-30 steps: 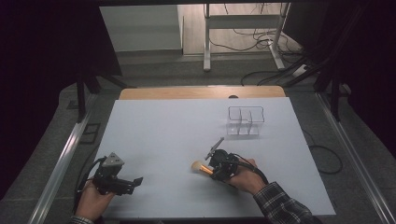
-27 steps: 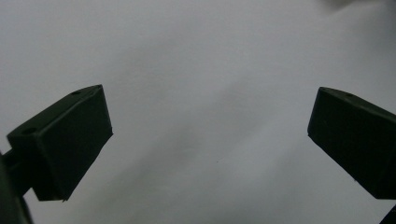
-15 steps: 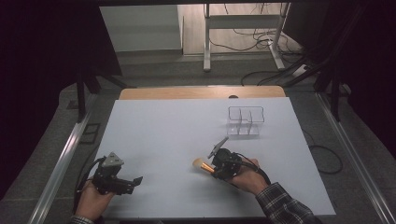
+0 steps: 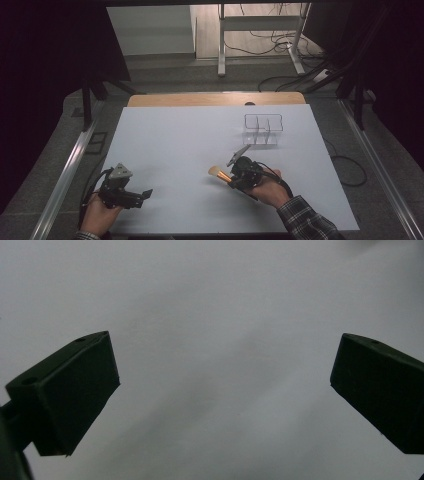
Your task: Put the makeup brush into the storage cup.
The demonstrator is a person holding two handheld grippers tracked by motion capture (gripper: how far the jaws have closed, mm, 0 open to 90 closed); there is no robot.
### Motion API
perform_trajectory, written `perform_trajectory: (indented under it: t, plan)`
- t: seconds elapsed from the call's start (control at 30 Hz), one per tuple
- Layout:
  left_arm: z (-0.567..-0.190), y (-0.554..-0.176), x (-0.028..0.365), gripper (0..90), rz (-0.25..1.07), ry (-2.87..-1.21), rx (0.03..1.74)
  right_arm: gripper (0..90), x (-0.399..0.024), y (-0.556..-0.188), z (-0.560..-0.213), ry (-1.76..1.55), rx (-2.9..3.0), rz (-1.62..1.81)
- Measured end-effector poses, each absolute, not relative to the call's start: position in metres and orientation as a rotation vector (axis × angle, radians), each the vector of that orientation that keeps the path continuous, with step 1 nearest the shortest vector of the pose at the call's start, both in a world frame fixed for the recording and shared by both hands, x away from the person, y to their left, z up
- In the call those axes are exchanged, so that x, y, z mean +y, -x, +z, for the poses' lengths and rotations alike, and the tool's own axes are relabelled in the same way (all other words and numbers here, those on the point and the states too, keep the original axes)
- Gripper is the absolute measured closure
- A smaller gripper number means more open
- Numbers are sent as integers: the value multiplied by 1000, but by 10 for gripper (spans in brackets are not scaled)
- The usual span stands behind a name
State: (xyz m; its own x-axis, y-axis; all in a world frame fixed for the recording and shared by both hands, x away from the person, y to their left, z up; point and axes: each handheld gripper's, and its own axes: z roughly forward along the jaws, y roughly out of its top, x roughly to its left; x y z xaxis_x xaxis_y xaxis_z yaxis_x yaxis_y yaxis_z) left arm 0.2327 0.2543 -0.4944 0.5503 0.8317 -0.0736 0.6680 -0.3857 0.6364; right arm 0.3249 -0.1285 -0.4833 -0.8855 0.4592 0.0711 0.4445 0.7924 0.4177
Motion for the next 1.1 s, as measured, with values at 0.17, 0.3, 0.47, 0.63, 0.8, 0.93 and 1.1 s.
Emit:
perform_trajectory:
  t: [0.17,0.3,0.47,0.63,0.8,0.93,1.1]
  plan:
    - [-495,-233,254,0,342,-2167,1203,748,-129,-324,-482,-740,2936,687]
    - [-495,-232,254,0,341,-2165,1204,747,-129,-322,-480,-748,2927,711]
    - [-495,-232,255,0,343,-2165,1204,747,-133,-323,-475,-748,2906,740]
    - [-495,-232,255,0,343,-2163,1205,747,-140,-324,-470,-773,2882,780]
    - [-495,-233,255,0,341,-2163,1206,747,-146,-325,-466,-797,2858,826]
    - [-495,-233,255,0,337,-2164,1207,747,-149,-326,-465,-815,2858,856]
    - [-495,-233,255,0,338,-2159,1209,747,-156,-329,-461,-833,2823,895]
